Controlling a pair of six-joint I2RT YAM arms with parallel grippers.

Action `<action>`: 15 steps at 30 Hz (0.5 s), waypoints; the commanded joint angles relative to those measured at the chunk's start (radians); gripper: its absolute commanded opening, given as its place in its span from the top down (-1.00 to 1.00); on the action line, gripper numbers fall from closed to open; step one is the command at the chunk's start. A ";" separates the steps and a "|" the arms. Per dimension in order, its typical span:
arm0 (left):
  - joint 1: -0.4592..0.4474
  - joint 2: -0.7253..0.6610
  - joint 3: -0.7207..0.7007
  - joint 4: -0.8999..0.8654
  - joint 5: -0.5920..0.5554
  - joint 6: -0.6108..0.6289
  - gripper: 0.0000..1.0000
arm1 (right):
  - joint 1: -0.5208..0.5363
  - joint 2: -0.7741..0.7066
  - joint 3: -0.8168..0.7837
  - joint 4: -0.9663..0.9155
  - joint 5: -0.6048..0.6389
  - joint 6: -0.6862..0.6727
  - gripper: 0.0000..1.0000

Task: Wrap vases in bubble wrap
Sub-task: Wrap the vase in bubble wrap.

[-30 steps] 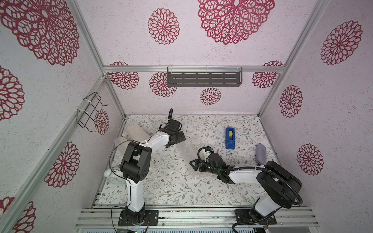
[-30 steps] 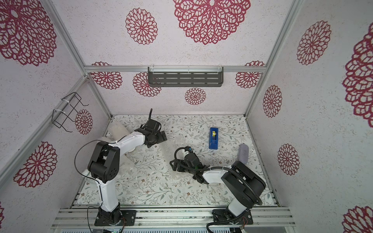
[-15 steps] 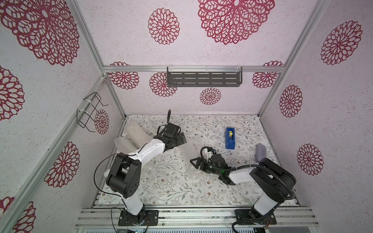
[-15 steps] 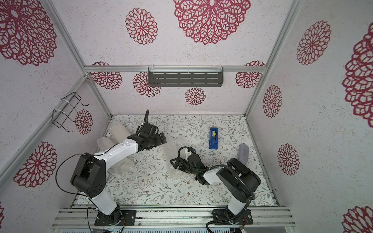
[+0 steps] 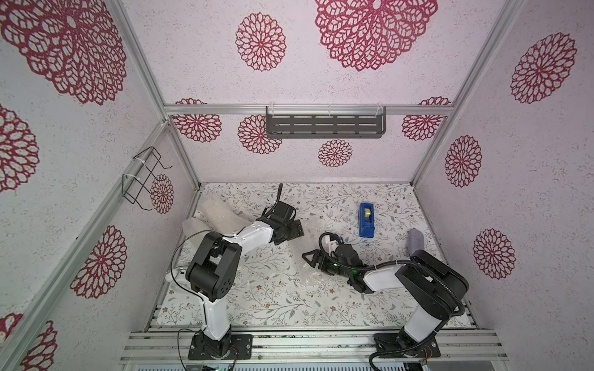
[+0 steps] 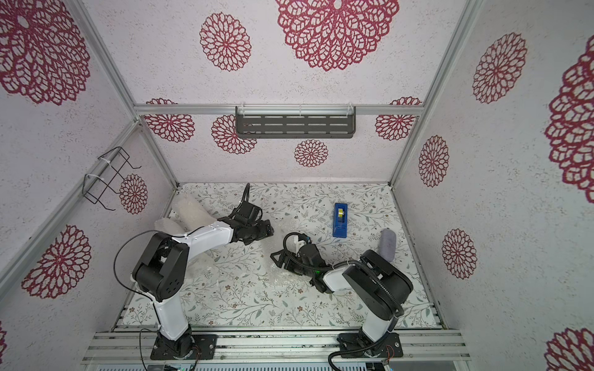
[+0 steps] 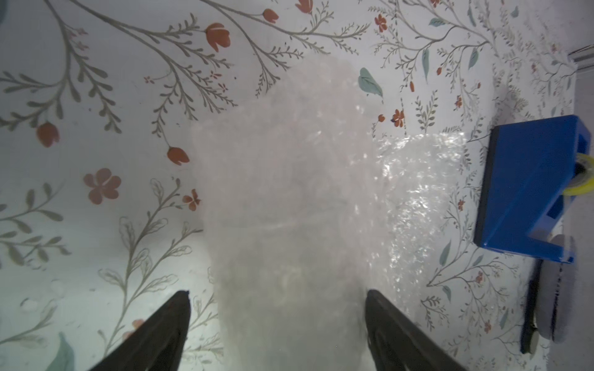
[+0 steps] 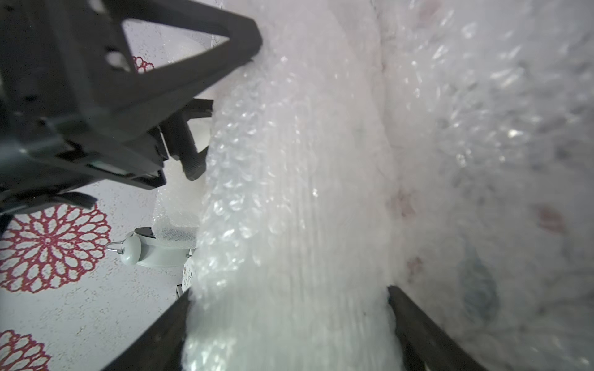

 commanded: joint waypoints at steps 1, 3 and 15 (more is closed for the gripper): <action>0.002 0.039 0.033 -0.060 -0.015 0.004 -0.69 | 0.006 -0.007 -0.010 -0.146 0.018 -0.058 -0.72; 0.002 0.080 0.040 -0.077 -0.041 0.002 -0.64 | 0.006 -0.017 -0.010 -0.156 0.024 -0.068 -0.76; 0.005 0.138 0.050 -0.106 -0.179 0.016 -0.55 | 0.029 -0.129 -0.030 -0.269 0.096 -0.102 -0.97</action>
